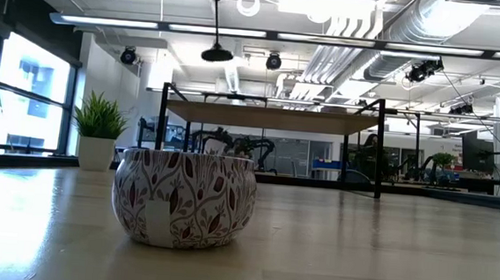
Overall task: Pick & Place candle stick holders
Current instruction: Put the top candle holder on the shelf
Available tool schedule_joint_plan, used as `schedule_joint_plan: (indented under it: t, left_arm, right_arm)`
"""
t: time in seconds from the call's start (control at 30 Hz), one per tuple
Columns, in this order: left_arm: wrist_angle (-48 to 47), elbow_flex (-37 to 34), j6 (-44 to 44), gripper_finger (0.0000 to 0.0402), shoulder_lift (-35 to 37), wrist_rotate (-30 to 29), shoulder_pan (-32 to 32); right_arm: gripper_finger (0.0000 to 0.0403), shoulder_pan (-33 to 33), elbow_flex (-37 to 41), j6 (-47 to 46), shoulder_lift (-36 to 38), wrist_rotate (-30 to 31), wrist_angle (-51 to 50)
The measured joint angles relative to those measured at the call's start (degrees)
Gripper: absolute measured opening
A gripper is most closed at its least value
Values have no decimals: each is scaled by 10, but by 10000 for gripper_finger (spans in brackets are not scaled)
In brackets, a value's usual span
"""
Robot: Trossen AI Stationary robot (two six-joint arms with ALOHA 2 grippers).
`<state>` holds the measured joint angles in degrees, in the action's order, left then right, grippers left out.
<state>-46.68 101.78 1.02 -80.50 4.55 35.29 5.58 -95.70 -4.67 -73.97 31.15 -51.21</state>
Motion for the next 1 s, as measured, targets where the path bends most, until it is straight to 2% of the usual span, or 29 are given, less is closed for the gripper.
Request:
schedule_joint_plan:
  t: [0.17,0.53,0.7,1.0]
  left_arm:
    - [4,0,-25,98,-34,9,36]
    - [23,0,-8,98,-118,-4,42]
    - [26,0,8,98,-124,-35,47]
    - [16,-4,1,98,-124,-20,80]
  right_arm:
    - [312,0,0,-11,0,4,0]
    - [312,0,0,-25,0,4,-1]
    - [312,0,0,-30,0,2,-5]
    - [312,0,0,-29,0,4,-5]
